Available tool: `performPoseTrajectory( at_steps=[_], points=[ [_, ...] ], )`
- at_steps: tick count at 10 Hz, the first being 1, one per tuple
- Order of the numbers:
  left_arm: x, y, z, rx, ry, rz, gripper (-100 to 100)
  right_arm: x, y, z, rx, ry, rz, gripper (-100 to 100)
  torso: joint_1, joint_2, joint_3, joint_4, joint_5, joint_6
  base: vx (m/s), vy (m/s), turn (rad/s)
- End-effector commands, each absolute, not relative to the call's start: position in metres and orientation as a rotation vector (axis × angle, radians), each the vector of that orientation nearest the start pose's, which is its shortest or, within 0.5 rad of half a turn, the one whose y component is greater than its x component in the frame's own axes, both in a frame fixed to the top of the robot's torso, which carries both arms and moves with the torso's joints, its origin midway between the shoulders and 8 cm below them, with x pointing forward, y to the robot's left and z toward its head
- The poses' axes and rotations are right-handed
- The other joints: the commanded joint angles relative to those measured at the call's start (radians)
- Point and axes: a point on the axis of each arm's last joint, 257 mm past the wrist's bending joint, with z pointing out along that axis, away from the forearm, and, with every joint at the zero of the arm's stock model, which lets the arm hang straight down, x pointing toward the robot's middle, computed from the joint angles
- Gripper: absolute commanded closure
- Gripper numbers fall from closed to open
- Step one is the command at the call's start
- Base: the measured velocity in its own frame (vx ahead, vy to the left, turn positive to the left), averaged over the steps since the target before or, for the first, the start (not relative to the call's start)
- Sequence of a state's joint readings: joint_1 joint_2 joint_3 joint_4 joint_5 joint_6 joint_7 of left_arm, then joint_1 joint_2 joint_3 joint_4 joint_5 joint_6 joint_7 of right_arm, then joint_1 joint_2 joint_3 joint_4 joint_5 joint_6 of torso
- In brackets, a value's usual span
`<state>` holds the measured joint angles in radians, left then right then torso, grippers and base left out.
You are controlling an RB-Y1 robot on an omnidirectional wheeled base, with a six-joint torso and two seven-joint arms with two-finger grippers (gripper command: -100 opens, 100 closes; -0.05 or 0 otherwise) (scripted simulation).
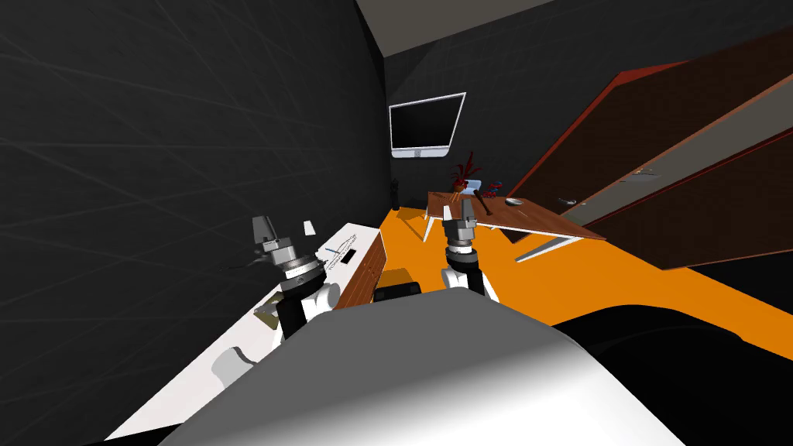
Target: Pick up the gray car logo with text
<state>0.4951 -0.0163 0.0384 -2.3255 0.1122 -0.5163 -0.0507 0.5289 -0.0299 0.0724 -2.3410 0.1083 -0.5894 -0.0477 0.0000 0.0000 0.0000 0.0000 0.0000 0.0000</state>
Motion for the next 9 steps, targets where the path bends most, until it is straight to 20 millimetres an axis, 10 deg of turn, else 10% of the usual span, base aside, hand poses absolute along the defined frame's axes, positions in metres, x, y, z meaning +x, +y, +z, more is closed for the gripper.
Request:
performPoseTrajectory(
  at_steps=[1, 9],
  points=[
    [0.333, 0.304, 0.042, -0.681, 0.528, -1.319, -100, 0.318, -0.236, 0.055, 0.494, 0.606, 1.375, 0, 0.0, 0.0, 0.0, 0.0, 0.0, 0.0, -0.004, -0.01, -0.046],
    [0.374, 0.323, -0.025, -0.916, 0.72, -1.408, -100, 0.318, -0.236, 0.055, 0.494, 0.606, 1.375, 0, 0.0, -0.001, 0.0, 0.0, 0.0, 0.0, 0.003, -0.008, -0.047]
  ],
)
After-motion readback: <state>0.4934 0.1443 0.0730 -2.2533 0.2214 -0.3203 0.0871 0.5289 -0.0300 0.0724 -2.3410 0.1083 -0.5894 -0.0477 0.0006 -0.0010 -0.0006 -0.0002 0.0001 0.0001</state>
